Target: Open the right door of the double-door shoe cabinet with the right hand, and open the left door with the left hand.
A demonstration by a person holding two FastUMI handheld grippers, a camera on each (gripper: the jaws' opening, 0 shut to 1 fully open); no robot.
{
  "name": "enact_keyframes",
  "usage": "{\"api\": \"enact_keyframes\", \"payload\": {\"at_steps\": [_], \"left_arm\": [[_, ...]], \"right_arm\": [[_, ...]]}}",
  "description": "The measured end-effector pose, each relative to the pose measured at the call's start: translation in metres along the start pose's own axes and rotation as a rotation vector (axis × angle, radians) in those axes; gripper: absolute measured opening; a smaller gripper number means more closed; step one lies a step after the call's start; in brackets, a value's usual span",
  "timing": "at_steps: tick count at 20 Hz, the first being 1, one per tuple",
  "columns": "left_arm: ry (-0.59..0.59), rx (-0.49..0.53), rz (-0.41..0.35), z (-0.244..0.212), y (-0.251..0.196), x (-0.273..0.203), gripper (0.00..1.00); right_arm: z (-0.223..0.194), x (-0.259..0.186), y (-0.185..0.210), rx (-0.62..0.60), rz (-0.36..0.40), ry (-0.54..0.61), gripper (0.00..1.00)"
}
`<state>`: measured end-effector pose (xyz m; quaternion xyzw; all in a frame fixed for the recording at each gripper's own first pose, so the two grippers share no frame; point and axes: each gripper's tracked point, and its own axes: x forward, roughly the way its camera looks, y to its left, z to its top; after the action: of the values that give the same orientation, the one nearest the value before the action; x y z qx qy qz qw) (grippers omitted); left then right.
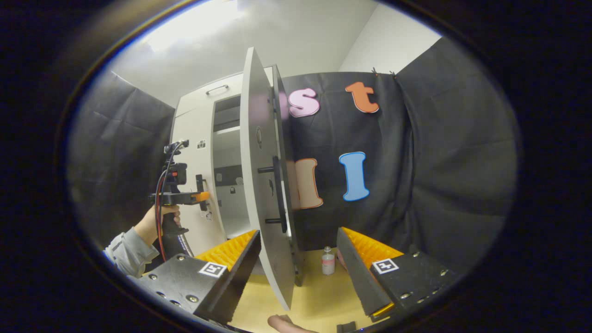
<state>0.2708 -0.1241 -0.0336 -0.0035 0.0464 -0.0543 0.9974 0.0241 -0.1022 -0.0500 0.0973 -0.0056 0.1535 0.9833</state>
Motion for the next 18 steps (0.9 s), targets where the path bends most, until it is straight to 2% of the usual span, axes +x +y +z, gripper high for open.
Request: {"api": "enact_keyframes", "payload": {"at_steps": [5, 18], "left_arm": [[0.012, -0.038, -0.043, 0.001, 0.003, -0.026, 0.15], [0.022, 0.001, -0.068, 0.000, 0.025, -0.088, 0.14]], "right_arm": [[-0.002, -0.001, 0.008, 0.006, 0.008, -0.005, 0.99], [-0.006, -0.007, 0.030, 0.014, 0.042, -0.004, 0.99]]}}
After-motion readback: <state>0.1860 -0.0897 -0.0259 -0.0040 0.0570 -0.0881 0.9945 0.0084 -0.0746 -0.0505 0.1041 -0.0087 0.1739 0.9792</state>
